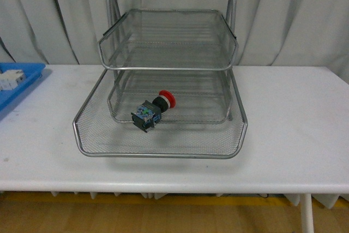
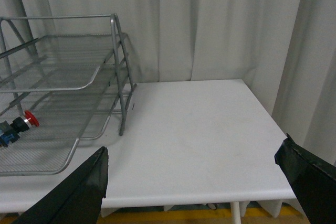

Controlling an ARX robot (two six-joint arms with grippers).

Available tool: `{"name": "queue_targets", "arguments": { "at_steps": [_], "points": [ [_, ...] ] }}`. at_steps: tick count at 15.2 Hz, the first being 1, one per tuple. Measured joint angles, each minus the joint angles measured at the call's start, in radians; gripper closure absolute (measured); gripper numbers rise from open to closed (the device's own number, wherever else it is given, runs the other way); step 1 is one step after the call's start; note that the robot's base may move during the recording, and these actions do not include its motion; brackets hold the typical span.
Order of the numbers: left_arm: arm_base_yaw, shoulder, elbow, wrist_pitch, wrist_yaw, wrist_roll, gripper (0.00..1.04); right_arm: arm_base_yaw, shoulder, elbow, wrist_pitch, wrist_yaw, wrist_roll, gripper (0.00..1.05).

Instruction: Place button on rack with both arms

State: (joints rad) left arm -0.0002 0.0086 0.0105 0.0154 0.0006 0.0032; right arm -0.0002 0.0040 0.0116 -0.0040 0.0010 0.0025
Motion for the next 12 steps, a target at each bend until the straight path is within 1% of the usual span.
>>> {"name": "queue_targets", "arguments": {
  "at_steps": [2, 3, 5, 7, 8, 9, 10, 11, 12],
  "points": [
    [0.000, 0.000, -0.001, -0.023, 0.000, 0.000, 1.03, 0.000, 0.000, 0.000, 0.001, 0.000, 0.000, 0.06],
    [0.000, 0.000, -0.001, -0.018, -0.001, -0.002, 0.93, 0.000, 0.000, 0.000, 0.001, 0.000, 0.000, 0.06],
    [0.000, 0.000, -0.001, -0.019, -0.001, -0.002, 0.64, 0.000, 0.000, 0.000, 0.000, 0.000, 0.000, 0.06],
    [0.000, 0.000, -0.001, -0.019, -0.001, -0.002, 0.38, 0.000, 0.000, 0.000, 0.001, 0.000, 0.000, 0.06],
    [0.000, 0.000, -0.001, -0.019, -0.001, -0.002, 0.22, 0.000, 0.000, 0.000, 0.001, 0.000, 0.000, 0.06],
    [0.000, 0.000, -0.001, -0.019, -0.001, -0.002, 0.09, 0.000, 0.000, 0.000, 0.001, 0.000, 0.000, 0.06],
    [0.000, 0.000, -0.001, -0.019, -0.001, -0.001, 0.07, 0.000, 0.000, 0.000, 0.001, 0.000, 0.000, 0.06],
    [0.000, 0.000, -0.001, -0.019, -0.001, -0.001, 0.07, -0.020, 0.058, 0.029, -0.077, -0.100, -0.012, 0.06],
    [0.000, 0.000, -0.001, -0.019, -0.001, -0.001, 0.07, 0.024, 0.251, 0.063, 0.035, -0.132, -0.014, 0.06]
  ]
}}
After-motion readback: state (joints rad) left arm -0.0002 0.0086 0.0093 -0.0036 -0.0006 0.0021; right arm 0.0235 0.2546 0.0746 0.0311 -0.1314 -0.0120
